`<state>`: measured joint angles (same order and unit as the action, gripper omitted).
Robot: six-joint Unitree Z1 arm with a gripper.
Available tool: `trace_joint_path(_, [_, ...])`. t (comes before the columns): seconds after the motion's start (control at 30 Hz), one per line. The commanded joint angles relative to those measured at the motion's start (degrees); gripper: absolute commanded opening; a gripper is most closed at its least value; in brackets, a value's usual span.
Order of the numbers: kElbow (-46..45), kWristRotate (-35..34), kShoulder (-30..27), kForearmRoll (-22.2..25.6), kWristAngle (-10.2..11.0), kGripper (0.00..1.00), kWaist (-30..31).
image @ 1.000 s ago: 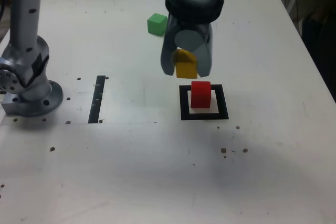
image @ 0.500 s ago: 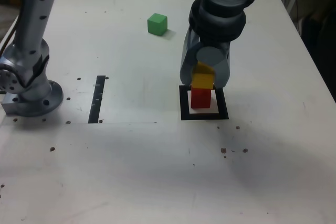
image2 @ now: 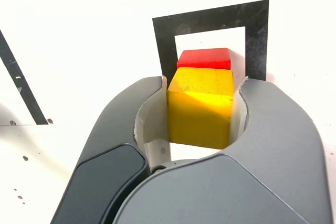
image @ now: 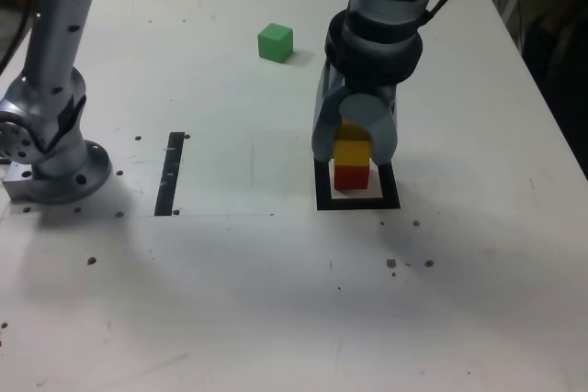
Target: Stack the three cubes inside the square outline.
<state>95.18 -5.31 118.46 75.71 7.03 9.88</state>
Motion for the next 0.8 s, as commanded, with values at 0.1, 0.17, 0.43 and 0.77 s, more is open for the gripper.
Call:
trace_joint_path(0.1, [-0.7,0.1,-1.7,-0.9,0.5,0.26,-0.1])
trace_joint_path(0.17, [-0.8,0.1,-1.7,-0.9,0.7,0.28,-0.1])
trace_joint_path(0.43, [-1.0,0.1,-1.7,-0.7,0.8,0.37,-0.2])
trace_joint_path(0.77, [-1.1,0.6,-0.9,-0.5,0.2,0.61,-0.6])
